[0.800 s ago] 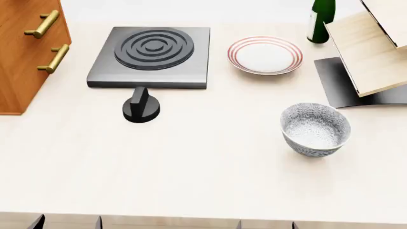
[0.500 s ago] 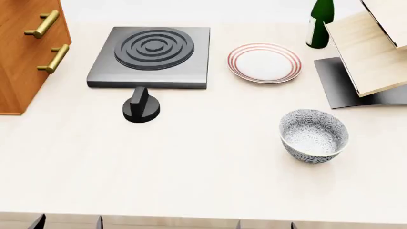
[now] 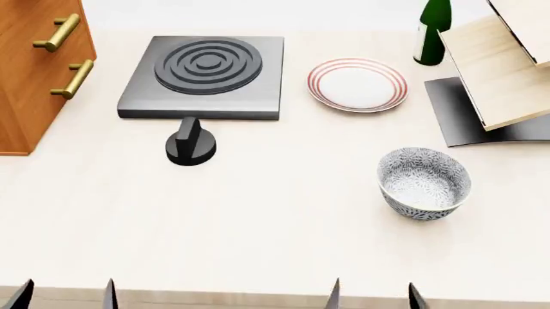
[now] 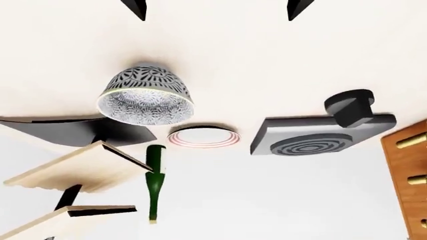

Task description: Put the bowl on the stove.

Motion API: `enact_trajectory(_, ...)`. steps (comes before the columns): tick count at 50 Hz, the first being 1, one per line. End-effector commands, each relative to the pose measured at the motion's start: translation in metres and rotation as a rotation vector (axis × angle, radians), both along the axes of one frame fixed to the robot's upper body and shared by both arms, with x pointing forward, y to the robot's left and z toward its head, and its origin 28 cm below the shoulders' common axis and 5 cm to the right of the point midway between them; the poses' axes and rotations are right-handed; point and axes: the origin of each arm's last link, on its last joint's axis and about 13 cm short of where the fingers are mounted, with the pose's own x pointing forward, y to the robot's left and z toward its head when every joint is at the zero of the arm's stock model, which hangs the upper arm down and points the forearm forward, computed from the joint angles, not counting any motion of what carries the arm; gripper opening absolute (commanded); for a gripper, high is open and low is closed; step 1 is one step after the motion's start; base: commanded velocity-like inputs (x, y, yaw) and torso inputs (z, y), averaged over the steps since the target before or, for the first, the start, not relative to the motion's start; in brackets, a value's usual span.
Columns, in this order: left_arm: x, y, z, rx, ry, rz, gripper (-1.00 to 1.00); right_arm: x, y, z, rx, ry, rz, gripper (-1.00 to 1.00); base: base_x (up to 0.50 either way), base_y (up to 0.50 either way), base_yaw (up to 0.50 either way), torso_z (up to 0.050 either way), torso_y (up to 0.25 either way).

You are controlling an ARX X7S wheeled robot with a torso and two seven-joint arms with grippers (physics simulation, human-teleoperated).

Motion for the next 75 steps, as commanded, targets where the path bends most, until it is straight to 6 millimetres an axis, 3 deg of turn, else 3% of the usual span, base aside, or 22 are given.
enact_trajectory(1,0.002,0.023,0.049,-0.008,-0.156,0.101,1.00,0.022,-0.029,0.065,0.000,-0.099,-0.056,1.00,0.00,0.00,0.00,0.000,0.000)
enact_trajectory(5,-0.001,0.031,0.078,0.006,-0.239,0.128,1.00,0.026,-0.048,0.097,0.044,-0.134,-0.071,1.00,0.00,0.00,0.00,0.000,0.000)
enact_trajectory(14,-0.027,0.054,0.143,-0.041,-0.511,0.144,1.00,0.027,-0.109,0.136,0.088,-0.179,-0.208,1.00,0.00,0.00,0.00,0.000,0.000)
enact_trajectory(20,-0.058,0.068,0.189,0.028,-0.725,0.157,1.00,0.002,-0.161,0.150,0.136,-0.163,-0.212,1.00,0.00,0.00,0.00,0.000,0.000)
enact_trajectory(25,-0.072,0.074,0.204,0.043,-0.801,0.182,1.00,-0.019,-0.190,0.165,0.142,-0.239,-0.297,1.00,0.00,0.00,0.00,0.000,0.000)
enact_trajectory(33,-0.092,0.075,0.235,0.058,-0.930,0.162,1.00,-0.052,-0.217,0.180,0.157,-0.302,-0.374,1.00,0.00,0.00,0.00,0.000,0.000)
enact_trajectory(41,-0.104,0.070,0.252,0.075,-0.996,0.151,1.00,-0.053,-0.225,0.174,0.196,-0.310,-0.479,1.00,0.00,0.00,0.00,0.000,0.000)
enact_trajectory(52,-0.102,0.071,0.250,0.074,-0.994,0.171,1.00,-0.049,-0.219,0.167,0.183,-0.288,-0.428,1.00,0.00,0.03,0.00,0.000,0.000)
enact_trajectory(75,-0.098,0.067,0.248,0.050,-0.982,0.154,1.00,-0.042,-0.212,0.163,0.158,-0.265,-0.388,1.00,0.00,0.50,0.00,0.000,0.000)
